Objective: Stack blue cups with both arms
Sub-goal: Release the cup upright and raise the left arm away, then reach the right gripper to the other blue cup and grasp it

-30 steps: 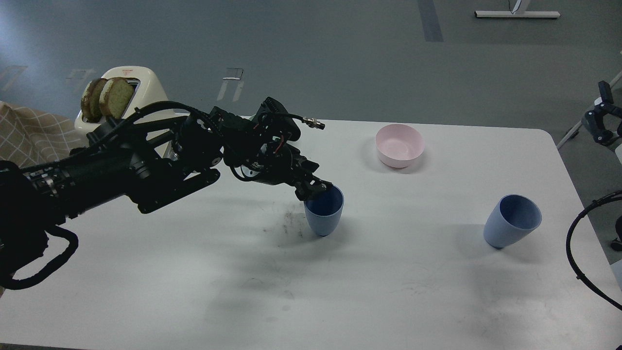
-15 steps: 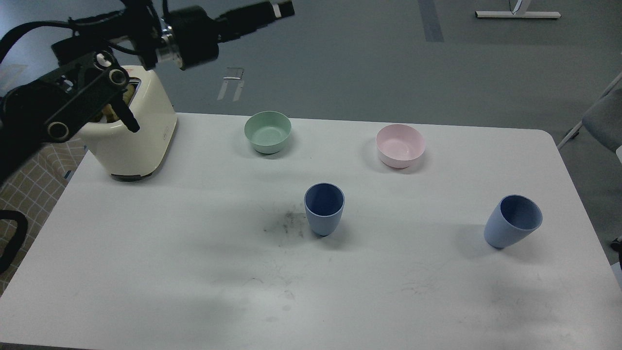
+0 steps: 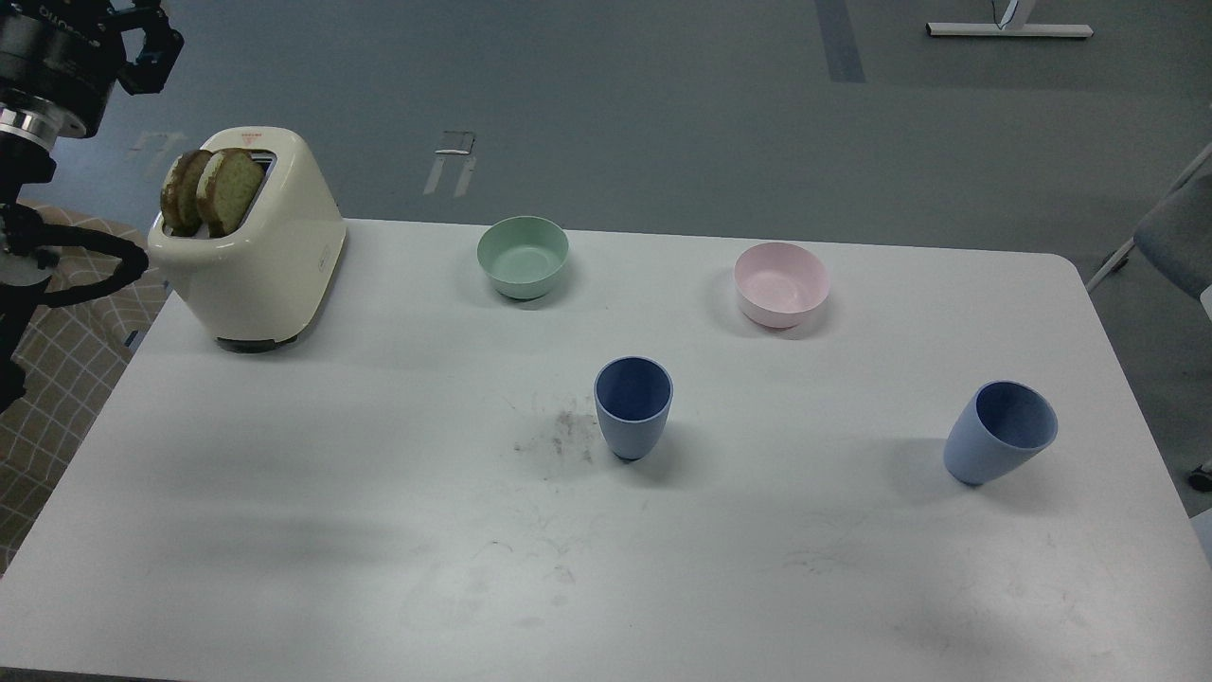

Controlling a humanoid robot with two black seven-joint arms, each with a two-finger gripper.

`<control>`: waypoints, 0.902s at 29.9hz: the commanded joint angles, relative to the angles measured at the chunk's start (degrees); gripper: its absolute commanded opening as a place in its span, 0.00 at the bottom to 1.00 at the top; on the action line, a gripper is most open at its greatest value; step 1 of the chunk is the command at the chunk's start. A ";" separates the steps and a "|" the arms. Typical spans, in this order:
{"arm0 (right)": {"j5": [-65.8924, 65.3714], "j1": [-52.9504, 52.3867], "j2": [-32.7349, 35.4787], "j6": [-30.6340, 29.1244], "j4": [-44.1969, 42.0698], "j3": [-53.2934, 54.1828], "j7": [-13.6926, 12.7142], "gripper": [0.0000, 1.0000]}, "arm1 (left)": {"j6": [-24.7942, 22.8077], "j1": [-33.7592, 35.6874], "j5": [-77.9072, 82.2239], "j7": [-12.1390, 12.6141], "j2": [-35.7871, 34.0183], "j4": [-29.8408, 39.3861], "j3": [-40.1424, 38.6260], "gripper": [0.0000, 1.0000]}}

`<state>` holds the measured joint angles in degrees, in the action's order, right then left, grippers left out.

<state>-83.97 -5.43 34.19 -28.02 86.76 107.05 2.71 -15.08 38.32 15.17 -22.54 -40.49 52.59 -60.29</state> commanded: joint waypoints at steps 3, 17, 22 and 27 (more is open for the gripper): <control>-16.74 3.93 -0.18 0.02 5.61 -3.25 0.01 1.00 | -0.03 -2.38 -2.16 0.22 1.81 -0.20 -4.57 0.98; -33.72 13.34 -0.88 2.71 4.30 -17.40 -0.08 0.97 | -3.36 -4.31 -2.07 3.02 1.81 -0.29 -3.87 0.98; -33.72 12.82 -0.79 2.80 2.54 -19.60 -0.08 0.93 | -4.95 -4.48 -2.07 4.09 1.73 -0.82 -4.13 0.98; -34.51 12.64 -0.70 2.71 2.45 -20.04 -0.16 0.80 | -5.04 -3.96 -2.07 4.09 1.64 -0.82 -4.75 0.98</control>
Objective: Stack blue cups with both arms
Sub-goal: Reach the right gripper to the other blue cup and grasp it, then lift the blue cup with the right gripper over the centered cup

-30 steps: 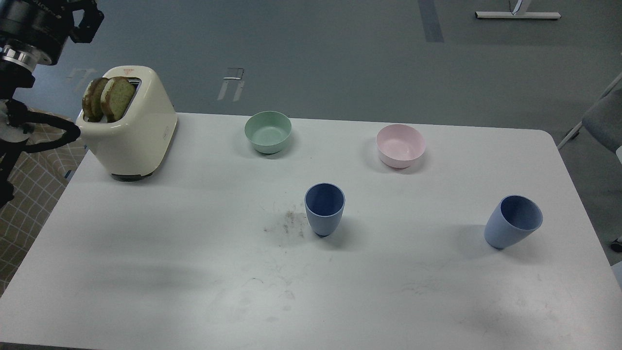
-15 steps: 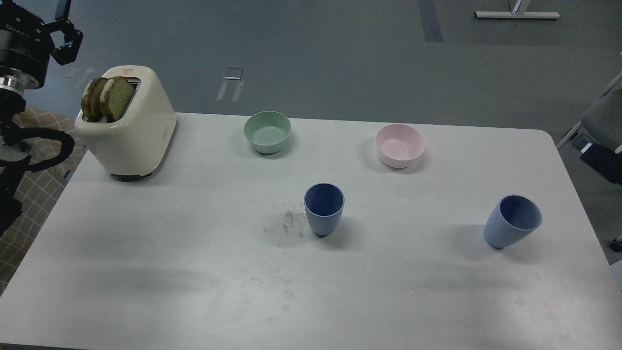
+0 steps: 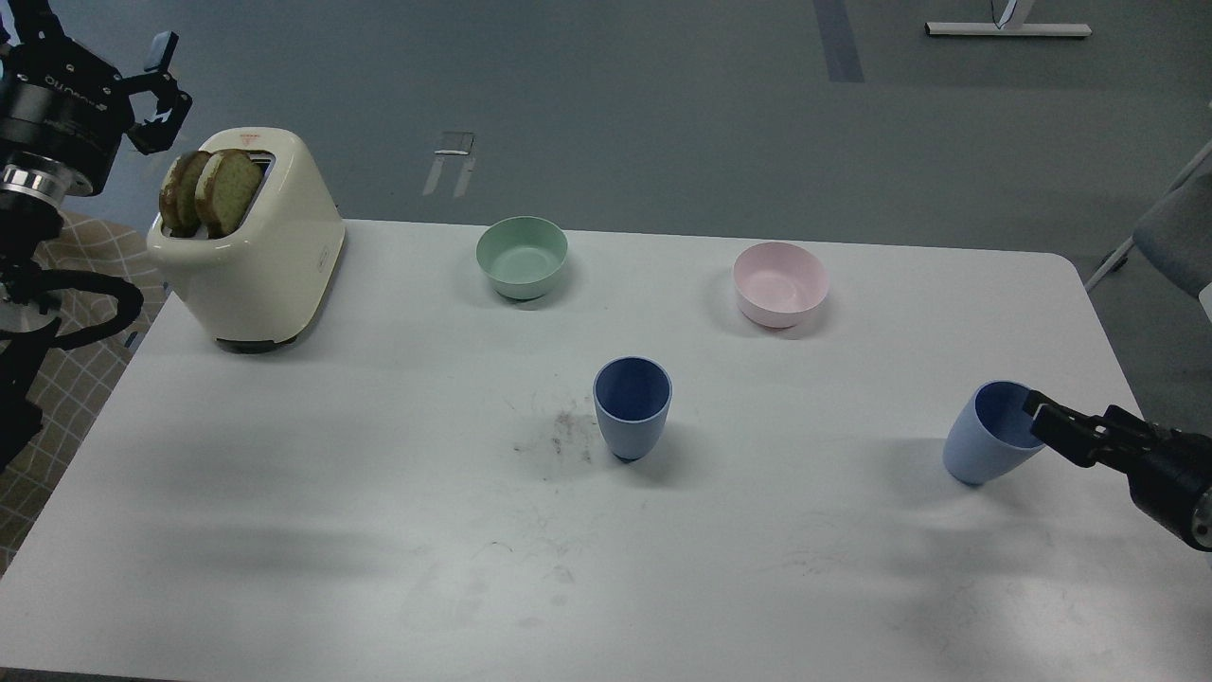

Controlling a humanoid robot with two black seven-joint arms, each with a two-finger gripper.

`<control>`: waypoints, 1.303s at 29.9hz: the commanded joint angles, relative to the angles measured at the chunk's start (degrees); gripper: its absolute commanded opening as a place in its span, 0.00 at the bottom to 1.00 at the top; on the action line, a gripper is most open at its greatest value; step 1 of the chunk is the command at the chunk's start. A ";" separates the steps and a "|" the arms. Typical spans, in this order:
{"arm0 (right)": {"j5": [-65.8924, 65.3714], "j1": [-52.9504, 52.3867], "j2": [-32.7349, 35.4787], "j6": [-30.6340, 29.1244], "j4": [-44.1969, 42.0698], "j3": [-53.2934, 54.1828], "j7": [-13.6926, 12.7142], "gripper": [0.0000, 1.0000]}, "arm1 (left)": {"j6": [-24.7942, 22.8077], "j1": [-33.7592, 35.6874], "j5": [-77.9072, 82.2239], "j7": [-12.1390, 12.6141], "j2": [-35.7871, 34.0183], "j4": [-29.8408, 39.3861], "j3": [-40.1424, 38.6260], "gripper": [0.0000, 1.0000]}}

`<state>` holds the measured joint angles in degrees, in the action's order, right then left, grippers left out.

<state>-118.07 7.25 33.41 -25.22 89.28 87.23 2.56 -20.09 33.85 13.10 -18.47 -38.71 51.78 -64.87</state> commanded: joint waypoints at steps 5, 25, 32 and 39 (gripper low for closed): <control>-0.41 -0.21 -0.01 -0.09 -1.30 -2.50 -0.18 0.55 | -0.04 1.47 0.26 0.10 -0.23 -0.01 0.01 0.98; -0.50 -1.71 0.25 -0.44 -1.39 -5.14 -0.71 0.06 | 0.49 2.62 0.26 0.10 0.74 -0.01 0.10 0.98; 0.03 -1.71 1.74 -0.44 -1.04 -5.06 -0.36 0.00 | 0.66 2.71 0.35 0.10 0.74 -0.01 0.10 0.98; 6.33 -8.89 2.71 -2.62 -0.16 -1.81 0.87 0.00 | 0.75 3.41 0.44 0.10 0.65 -0.01 0.10 0.98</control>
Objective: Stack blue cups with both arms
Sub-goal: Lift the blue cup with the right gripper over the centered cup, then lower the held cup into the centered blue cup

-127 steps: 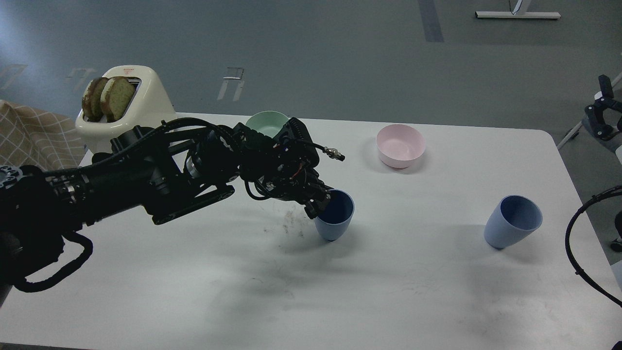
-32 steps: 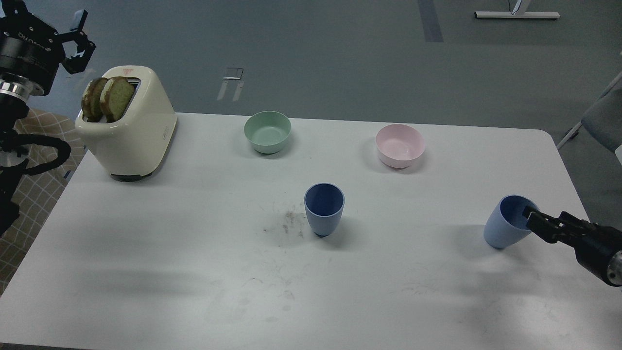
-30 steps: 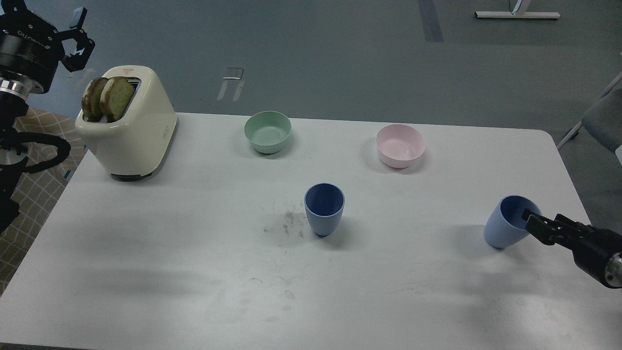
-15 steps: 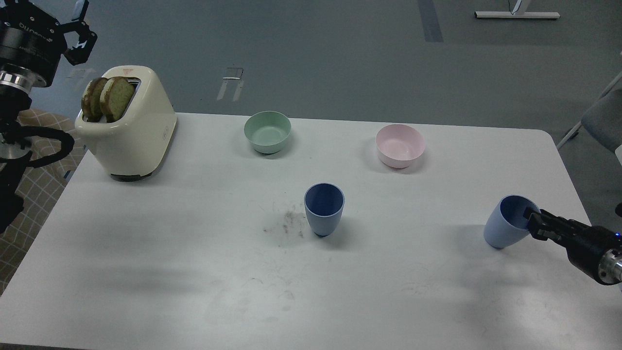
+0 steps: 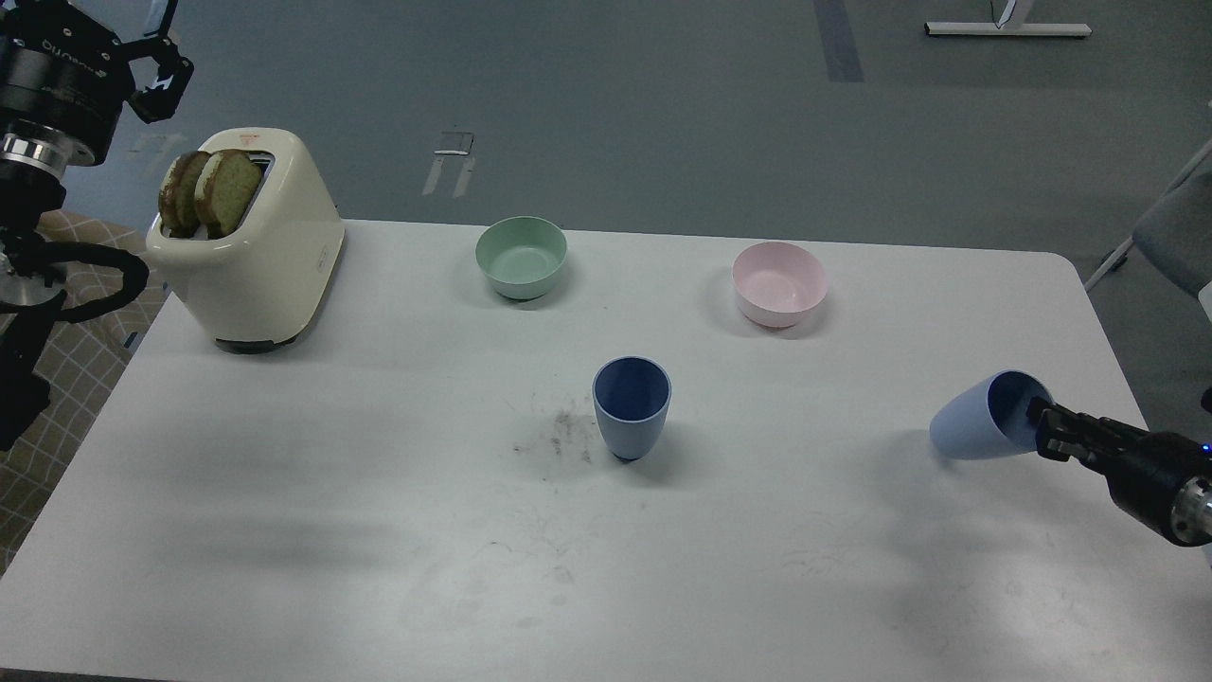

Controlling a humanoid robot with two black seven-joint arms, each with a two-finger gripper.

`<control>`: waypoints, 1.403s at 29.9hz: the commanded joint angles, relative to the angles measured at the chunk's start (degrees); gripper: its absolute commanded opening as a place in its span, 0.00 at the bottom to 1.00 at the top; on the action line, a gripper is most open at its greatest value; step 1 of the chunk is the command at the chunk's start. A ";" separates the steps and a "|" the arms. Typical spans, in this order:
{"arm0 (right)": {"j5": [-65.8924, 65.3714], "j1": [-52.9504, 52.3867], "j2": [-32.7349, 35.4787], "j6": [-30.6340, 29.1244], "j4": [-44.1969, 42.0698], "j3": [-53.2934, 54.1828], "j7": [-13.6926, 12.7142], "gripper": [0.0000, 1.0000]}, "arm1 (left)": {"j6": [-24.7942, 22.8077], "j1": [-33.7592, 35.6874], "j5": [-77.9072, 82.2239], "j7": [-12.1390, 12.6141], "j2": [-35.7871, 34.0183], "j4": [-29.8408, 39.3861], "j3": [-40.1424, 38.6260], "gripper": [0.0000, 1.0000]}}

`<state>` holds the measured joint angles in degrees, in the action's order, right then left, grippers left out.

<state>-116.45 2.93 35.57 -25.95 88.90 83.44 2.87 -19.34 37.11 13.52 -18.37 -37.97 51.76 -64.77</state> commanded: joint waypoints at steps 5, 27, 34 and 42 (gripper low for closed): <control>11.51 -15.29 0.55 -2.05 3.21 1.29 -0.58 0.00 | 0.01 0.06 0.10 0.01 0.00 0.26 -0.10 0.98; 11.33 -47.74 -12.80 -2.05 1.37 -42.91 -8.14 0.00 | -0.52 0.15 0.10 -0.08 -0.53 0.00 -0.18 0.98; 11.33 -49.52 -12.54 -2.05 1.28 -45.47 -9.72 0.00 | -0.43 0.33 0.19 0.01 -0.44 0.00 -0.27 0.98; 11.60 -50.04 -12.45 -2.05 1.81 -48.46 -10.17 0.00 | -0.43 0.50 0.19 -0.08 -0.26 0.00 -0.27 0.98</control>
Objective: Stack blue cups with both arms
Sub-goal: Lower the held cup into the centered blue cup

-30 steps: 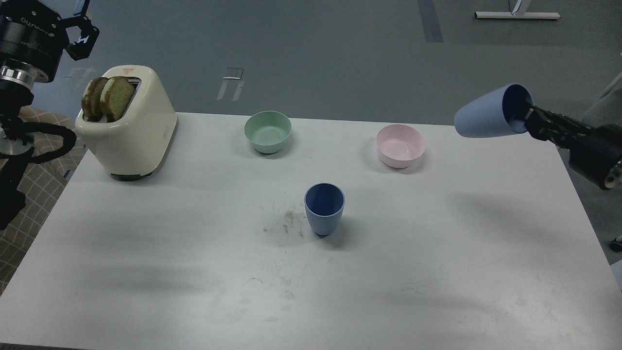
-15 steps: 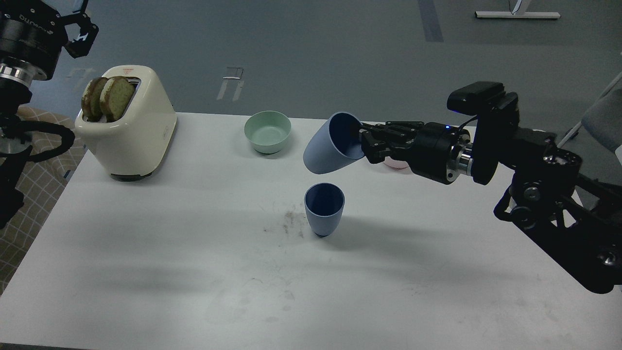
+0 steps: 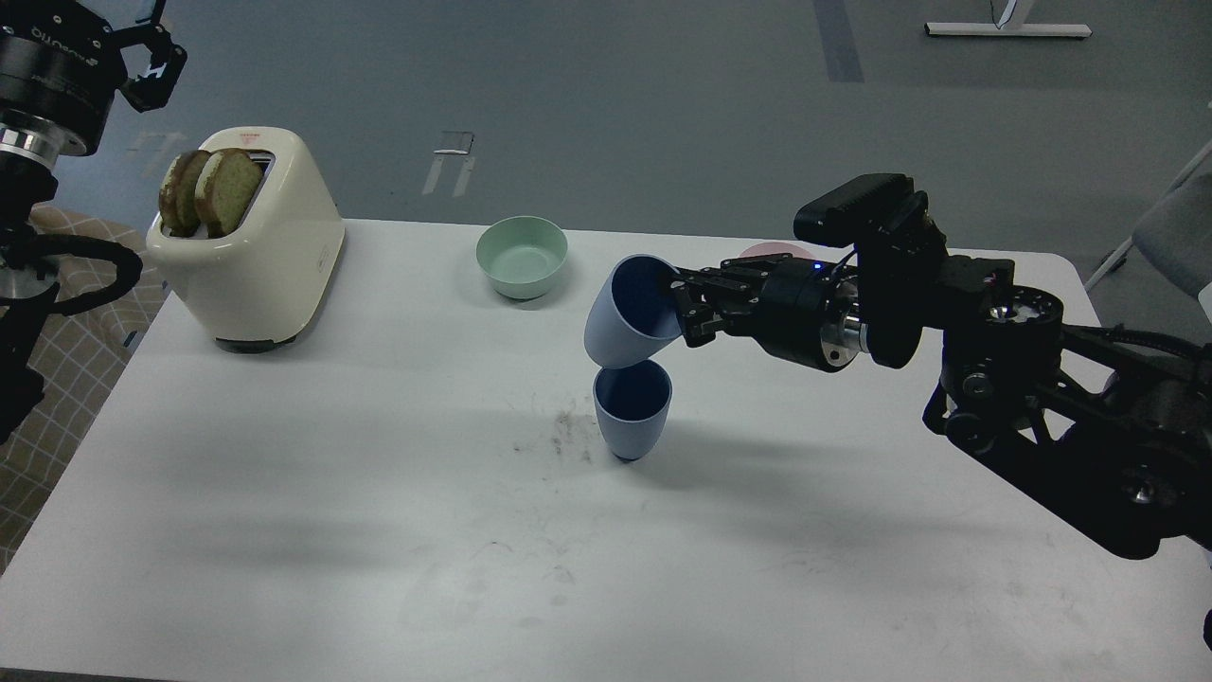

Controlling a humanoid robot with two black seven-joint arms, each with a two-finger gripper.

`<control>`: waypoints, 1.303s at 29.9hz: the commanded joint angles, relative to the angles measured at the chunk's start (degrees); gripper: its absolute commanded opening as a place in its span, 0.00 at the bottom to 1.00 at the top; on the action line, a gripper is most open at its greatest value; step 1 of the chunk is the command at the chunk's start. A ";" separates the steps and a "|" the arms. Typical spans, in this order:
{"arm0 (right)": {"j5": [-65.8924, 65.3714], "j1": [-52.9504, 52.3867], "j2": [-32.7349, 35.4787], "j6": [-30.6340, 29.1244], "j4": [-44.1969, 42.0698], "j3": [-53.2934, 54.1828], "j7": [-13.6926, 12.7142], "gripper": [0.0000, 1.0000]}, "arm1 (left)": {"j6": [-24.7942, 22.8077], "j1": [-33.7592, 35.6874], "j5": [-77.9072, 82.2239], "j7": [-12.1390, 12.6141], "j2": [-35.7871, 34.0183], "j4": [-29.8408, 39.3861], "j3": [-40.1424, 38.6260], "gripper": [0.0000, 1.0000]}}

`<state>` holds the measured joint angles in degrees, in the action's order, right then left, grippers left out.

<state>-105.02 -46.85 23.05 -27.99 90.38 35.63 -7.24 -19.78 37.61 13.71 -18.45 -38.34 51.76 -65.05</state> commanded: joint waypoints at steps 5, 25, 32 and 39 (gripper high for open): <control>0.16 -0.17 0.15 -0.01 0.59 -0.73 -0.06 0.00 | -0.08 0.00 0.09 -0.01 0.10 0.00 0.10 0.98; 0.25 1.58 1.03 -0.01 0.50 -1.17 -0.06 0.00 | -0.26 -0.17 0.09 -0.01 -0.16 0.00 0.01 0.98; -0.01 2.38 1.03 -0.01 0.50 -2.40 -0.06 0.00 | -0.26 -0.44 0.09 -0.10 0.28 0.00 0.01 0.98; -0.10 2.64 0.94 -0.01 0.32 -2.58 -0.06 0.02 | -0.34 -0.44 0.09 -0.10 0.28 0.00 0.01 0.98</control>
<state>-105.09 -44.30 24.00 -28.00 90.75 33.10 -7.30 -20.04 37.18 13.79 -18.54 -38.06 51.77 -65.04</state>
